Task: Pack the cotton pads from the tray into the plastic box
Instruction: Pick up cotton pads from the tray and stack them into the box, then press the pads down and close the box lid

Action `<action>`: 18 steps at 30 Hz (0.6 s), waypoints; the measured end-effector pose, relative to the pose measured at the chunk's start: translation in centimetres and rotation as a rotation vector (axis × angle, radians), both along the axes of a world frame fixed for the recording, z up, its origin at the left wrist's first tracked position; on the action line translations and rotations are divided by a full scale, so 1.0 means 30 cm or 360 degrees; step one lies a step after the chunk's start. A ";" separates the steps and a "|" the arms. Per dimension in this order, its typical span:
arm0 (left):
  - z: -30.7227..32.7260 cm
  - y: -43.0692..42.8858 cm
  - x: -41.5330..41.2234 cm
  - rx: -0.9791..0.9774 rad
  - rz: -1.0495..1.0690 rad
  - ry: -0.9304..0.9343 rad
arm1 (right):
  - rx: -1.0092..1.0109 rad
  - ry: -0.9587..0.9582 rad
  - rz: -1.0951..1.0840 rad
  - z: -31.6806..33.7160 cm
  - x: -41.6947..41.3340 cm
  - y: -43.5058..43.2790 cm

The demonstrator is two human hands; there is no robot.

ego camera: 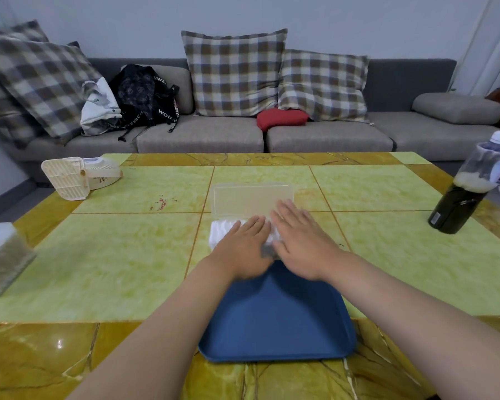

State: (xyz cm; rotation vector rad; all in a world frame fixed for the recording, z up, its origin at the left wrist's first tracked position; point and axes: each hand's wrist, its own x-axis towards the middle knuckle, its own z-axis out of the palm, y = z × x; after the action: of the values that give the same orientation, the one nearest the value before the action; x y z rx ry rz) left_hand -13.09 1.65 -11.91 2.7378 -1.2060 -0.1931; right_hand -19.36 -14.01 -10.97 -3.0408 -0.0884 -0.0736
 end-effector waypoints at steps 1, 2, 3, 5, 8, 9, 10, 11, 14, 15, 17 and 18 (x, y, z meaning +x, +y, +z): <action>0.001 0.004 0.001 -0.0064 -0.0005 0.0040 | -0.0008 0.0053 0.0035 -0.003 0.000 0.003; 0.004 0.014 0.003 -0.0118 0.0007 0.0062 | 0.0016 0.0131 0.0045 -0.004 0.002 0.004; 0.002 0.031 0.008 -0.0123 0.0039 0.0020 | 0.0035 0.0217 0.0040 -0.007 0.001 0.005; -0.006 0.073 0.020 -0.0020 0.0165 -0.0191 | -0.0048 0.0274 0.0001 -0.018 -0.001 0.002; -0.007 0.123 0.039 0.0028 0.0289 -0.0172 | -0.0171 0.0102 -0.0092 -0.019 0.007 0.006; -0.009 0.128 0.042 0.0017 0.0284 -0.0138 | -0.0168 0.0046 -0.0084 -0.017 0.009 0.011; -0.011 0.128 0.042 0.0025 0.0259 -0.0159 | -0.0144 0.0023 -0.0031 -0.017 0.011 0.017; -0.016 0.122 0.040 0.0054 0.0227 -0.0220 | -0.0112 0.0041 0.0045 -0.020 0.010 0.022; -0.036 0.093 0.032 0.0071 0.0151 -0.0300 | -0.0100 0.0147 0.0166 -0.038 0.010 0.025; -0.039 0.085 0.031 0.0042 0.0141 -0.0268 | -0.0107 0.0164 0.0141 -0.043 0.014 0.023; -0.038 0.074 0.037 0.0013 0.0126 -0.0215 | -0.0103 0.0188 0.0068 -0.043 0.024 0.023; -0.033 0.072 0.040 0.0026 0.0118 -0.0203 | -0.0110 0.0197 0.0049 -0.041 0.028 0.025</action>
State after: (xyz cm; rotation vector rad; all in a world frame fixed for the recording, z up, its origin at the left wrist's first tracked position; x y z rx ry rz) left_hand -11.88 3.82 -12.90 2.8416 -1.1340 -0.0208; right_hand -18.51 -13.25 -12.21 -3.1027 -0.1304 0.1226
